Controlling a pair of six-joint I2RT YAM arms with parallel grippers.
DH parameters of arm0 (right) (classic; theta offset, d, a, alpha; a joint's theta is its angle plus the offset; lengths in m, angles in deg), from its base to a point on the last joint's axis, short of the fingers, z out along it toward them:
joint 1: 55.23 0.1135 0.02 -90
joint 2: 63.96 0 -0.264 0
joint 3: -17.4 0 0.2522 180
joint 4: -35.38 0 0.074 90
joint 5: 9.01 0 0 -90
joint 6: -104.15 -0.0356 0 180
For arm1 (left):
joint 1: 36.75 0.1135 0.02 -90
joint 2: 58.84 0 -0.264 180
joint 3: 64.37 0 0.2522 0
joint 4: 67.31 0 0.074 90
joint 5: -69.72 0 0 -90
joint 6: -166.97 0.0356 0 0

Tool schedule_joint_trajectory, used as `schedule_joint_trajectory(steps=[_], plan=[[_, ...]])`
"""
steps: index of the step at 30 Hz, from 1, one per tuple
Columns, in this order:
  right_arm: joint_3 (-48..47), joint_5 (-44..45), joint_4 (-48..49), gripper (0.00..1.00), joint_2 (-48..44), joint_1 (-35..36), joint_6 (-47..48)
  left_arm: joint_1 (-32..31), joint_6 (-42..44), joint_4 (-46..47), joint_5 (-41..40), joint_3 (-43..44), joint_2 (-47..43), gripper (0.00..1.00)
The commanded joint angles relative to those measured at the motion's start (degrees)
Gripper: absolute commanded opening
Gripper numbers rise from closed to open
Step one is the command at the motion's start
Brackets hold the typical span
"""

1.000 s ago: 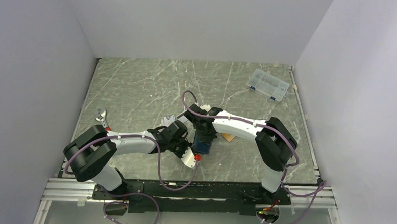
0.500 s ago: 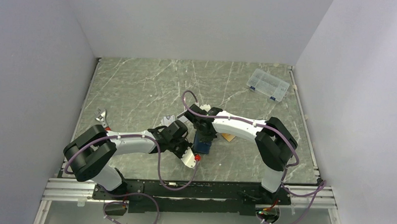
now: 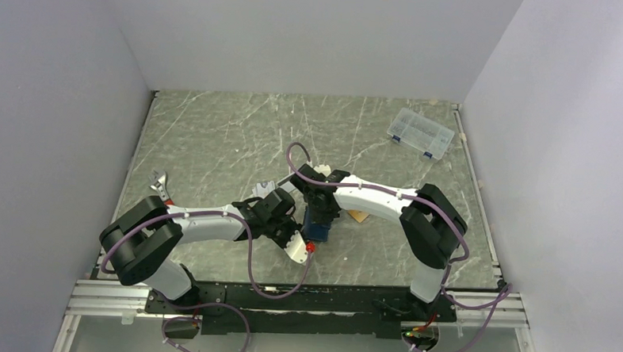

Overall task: Put the credit cards into the card holder
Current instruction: Close the card holder at the center of the board.

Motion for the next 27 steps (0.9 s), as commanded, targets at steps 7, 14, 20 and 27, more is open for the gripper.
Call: schedule_joint_trajectory(steps=[7,14,20,27], plan=[[1.15,-2.46,2.20,0.00,0.98,0.11,-1.10,-0.06,-0.94,2.39,1.86,1.53,0.31,0.08],[1.57,-3.31,2.73,0.00,1.80,0.11,-0.91,-0.67,-1.21,3.71,2.11,1.54,0.86,0.08],[0.68,-4.15,2.98,0.00,3.76,0.24,-0.42,-1.41,-1.14,4.31,2.02,1.99,1.59,0.08],[0.44,-5.77,3.39,0.00,5.92,0.68,-0.08,-1.80,-1.08,4.93,1.75,2.31,2.43,0.08]])
